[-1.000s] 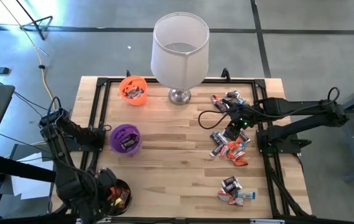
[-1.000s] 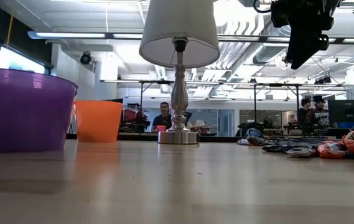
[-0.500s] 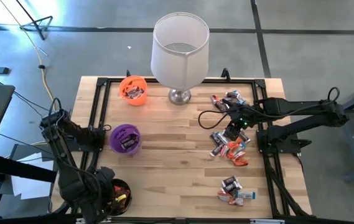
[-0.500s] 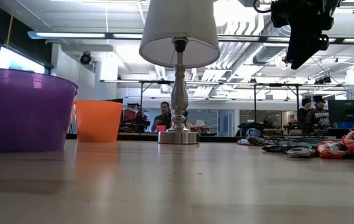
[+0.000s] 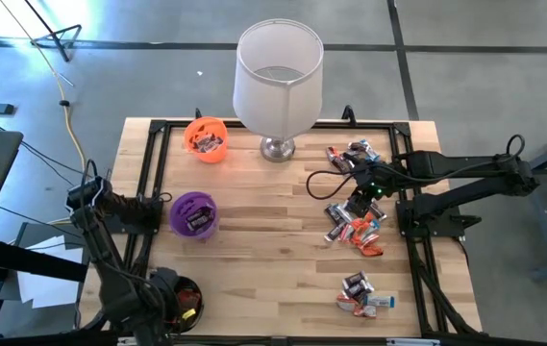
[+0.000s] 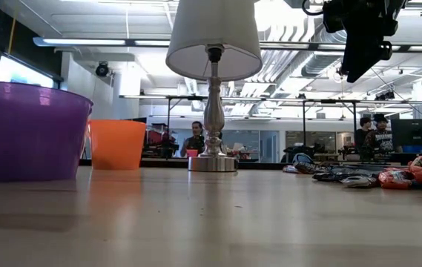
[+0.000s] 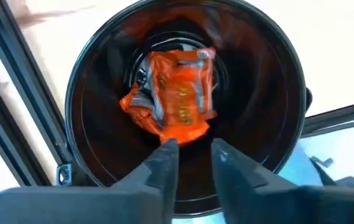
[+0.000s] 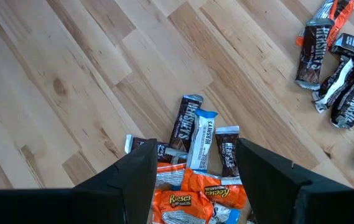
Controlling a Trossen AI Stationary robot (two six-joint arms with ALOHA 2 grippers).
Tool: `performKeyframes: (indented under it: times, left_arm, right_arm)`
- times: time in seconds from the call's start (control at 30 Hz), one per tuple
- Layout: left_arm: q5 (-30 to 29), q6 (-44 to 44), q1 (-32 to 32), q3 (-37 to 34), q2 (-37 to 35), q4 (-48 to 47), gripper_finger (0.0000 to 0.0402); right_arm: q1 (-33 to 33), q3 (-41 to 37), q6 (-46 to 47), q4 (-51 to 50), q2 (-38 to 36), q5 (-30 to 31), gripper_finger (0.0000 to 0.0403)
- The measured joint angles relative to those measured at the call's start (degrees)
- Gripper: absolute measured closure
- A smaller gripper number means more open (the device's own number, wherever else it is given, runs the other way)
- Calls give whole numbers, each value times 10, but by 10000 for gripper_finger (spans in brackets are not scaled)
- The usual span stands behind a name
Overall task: Sort candy
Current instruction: Put the orange chocolate into the black bucket, then put the white chocolate into the orange bucket
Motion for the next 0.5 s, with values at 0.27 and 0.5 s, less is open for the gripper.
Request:
performKeyframes:
  times: [0.27,0.5]
  left_arm:
    - [-7,124,9,0,0,-52,263]
    - [-38,292,49,0,-21,-126,265]
  right_arm:
    - [0,0,0,0,0,0,192]
    - [0,0,0,0,0,0,192]
